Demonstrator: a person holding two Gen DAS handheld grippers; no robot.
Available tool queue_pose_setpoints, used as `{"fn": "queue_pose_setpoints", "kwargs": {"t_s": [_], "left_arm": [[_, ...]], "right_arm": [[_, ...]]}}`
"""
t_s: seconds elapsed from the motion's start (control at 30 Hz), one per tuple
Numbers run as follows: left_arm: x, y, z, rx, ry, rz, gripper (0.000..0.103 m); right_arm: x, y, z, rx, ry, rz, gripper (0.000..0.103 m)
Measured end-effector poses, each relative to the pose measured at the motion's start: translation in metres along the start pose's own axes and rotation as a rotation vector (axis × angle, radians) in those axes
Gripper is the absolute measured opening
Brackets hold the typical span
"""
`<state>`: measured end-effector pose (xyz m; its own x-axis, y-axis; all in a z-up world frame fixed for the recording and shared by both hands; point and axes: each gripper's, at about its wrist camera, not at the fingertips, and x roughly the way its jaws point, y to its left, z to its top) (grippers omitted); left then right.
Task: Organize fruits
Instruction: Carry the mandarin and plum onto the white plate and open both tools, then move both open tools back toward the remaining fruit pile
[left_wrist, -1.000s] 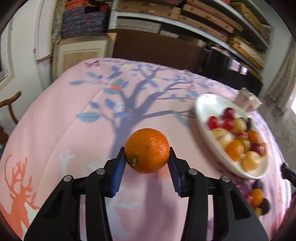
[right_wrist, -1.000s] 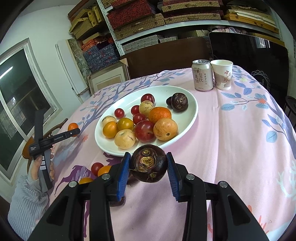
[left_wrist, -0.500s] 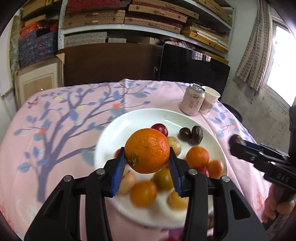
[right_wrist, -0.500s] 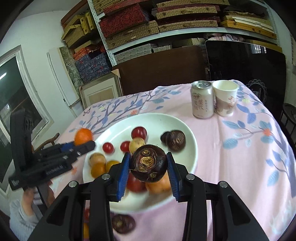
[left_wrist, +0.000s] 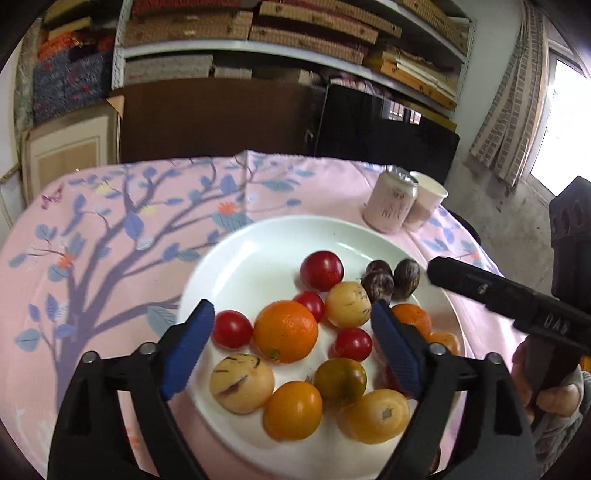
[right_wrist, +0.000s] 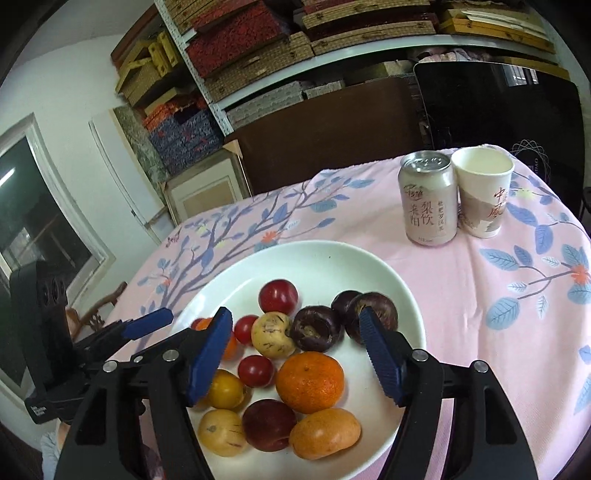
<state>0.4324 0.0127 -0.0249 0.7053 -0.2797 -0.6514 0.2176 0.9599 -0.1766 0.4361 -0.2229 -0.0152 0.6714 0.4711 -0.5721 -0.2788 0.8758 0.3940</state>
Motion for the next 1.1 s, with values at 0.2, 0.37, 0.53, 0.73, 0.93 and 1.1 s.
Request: {"fn": "queue_pose_setpoints", "kwargs": {"t_s": [0.2,0.37,0.53,0.73,0.93,1.1], "left_arm": [[-0.032,-0.002,-0.021,0.001,0.023,0.033,0.091],[-0.084,-0.007,-0.076,0.021,0.010,0.072,0.097],[-0.115,-0.016,-0.124,0.028,0.014,0.062,0.098],[-0.125,-0.033,-0.153,0.092,0.031,0.072,0.098],[-0.112,-0.049,-0.157,0.158,0.053,0.105,0.098],[-0.102,-0.046,-0.156,0.148,0.092,0.105,0.098]], "right_arm": [[-0.044,0.004,-0.016,0.045,-0.021,0.002,0.084],[-0.092,-0.004,-0.069,0.094,-0.073,-0.011,0.092],[-0.109,-0.011,-0.113,0.133,-0.031,-0.030,0.092],[-0.120,-0.002,-0.128,0.093,-0.043,-0.057,0.097],[-0.119,-0.008,-0.129,0.104,-0.041,-0.064,0.097],[-0.120,-0.008,-0.129,0.106,-0.037,-0.069,0.097]]}}
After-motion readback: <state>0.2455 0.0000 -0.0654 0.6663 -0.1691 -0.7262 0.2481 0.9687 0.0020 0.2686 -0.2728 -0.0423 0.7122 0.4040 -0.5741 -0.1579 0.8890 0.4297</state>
